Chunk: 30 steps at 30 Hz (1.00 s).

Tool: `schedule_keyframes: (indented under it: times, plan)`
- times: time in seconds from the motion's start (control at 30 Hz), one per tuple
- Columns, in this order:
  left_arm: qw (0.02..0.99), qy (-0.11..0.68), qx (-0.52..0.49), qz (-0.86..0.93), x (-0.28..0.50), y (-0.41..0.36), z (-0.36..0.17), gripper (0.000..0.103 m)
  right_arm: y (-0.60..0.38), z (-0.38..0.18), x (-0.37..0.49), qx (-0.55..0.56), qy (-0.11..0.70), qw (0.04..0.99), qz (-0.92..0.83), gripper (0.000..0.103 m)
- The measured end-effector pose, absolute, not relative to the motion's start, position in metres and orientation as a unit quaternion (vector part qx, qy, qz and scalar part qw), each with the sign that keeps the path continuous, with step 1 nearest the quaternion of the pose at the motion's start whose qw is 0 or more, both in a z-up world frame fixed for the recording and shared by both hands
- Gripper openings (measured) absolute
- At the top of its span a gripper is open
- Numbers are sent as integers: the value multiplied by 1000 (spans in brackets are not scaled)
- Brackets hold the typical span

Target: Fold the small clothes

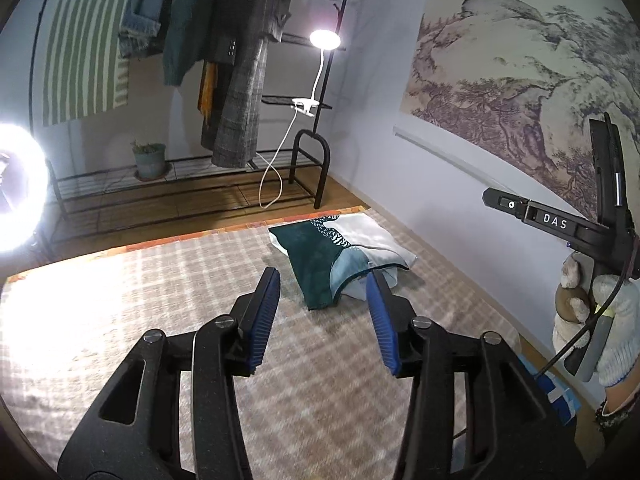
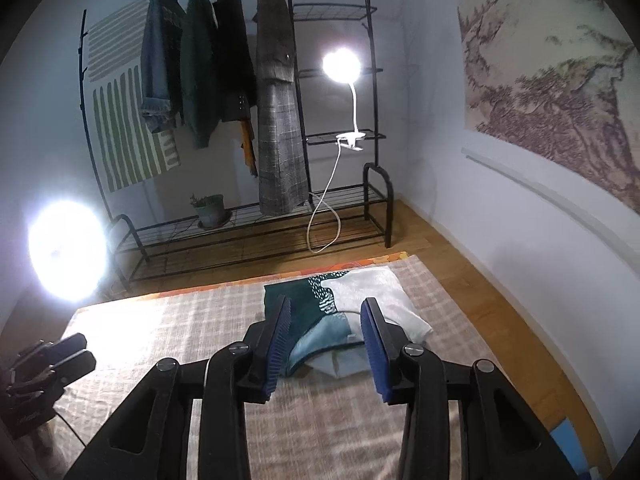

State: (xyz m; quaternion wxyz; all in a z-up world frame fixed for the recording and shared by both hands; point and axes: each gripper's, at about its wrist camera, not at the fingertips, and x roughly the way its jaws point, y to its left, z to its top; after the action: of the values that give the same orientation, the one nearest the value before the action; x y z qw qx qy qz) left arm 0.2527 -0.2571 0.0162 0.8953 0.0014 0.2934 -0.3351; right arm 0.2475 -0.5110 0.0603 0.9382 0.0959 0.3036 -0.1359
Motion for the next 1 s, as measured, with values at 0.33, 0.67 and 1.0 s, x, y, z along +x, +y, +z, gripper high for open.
schedule_keyframes:
  times: [0.33,0.67,1.0]
  plan:
    - [905,254,13,-340,201,-231,15,59,-465,59,190,102,278,944,-148,47]
    - [913,239,22,-330,190,-214,-5,79,-433,27,173,98,265,945,-164,69]
    - [918,242,49,-312,192,-206,-28,94,-435,11,173,113,247,945,-183,99]
